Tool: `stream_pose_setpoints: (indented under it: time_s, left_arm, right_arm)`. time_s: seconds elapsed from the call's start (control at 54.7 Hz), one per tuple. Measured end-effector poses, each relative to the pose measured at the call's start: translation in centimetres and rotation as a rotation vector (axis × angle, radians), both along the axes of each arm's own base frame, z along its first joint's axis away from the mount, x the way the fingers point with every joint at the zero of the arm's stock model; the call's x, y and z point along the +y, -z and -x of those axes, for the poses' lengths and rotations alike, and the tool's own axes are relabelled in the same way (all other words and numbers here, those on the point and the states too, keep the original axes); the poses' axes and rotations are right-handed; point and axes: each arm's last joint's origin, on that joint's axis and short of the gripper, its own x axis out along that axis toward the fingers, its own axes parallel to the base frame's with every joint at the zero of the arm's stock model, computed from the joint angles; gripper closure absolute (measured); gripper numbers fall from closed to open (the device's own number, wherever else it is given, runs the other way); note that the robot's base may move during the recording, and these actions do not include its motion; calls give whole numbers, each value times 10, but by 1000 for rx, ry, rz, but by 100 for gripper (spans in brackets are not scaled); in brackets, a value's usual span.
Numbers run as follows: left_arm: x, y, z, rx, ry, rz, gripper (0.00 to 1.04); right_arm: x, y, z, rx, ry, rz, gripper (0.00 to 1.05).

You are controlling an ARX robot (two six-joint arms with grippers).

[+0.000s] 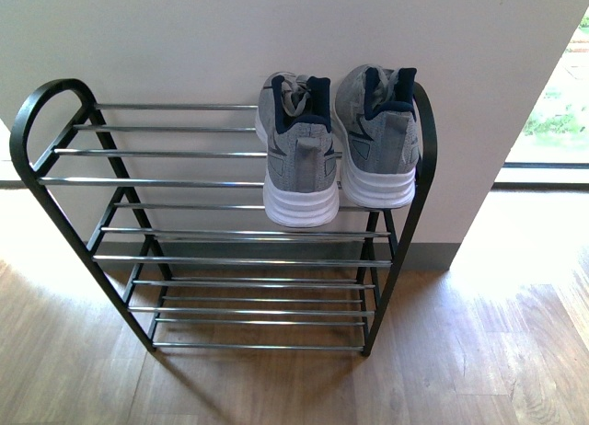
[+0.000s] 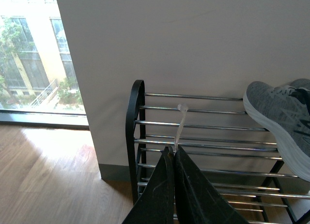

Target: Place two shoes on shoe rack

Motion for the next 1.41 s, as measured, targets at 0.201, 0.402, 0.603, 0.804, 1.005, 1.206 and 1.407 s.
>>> stream_pose_setpoints:
  time_s: [0.201,0.402,0.603,0.804,1.005,1.206,1.407]
  left_arm:
    - [0,-4,9,-14,0,0,104]
    - [0,-7,17,-24,0,0,104]
    - [0,-8,23,-29,0,0,104]
    - [0,-9,28,-32,0,1,104]
    - [0,-9,33,-30,0,0,104]
    - [0,-9,36,-33,0,1,104]
    - [0,-4,44,2,0,0,104]
  right_arm:
    - [0,0,0,0,0,0,9]
    - [0,0,0,0,0,0,9]
    - [0,0,0,0,0,0,9]
    - [0,0,0,0,0,0,9]
    - [0,0,0,0,0,0,9]
    - [0,0,0,0,0,0,9]
    - [0,0,0,0,0,0,9]
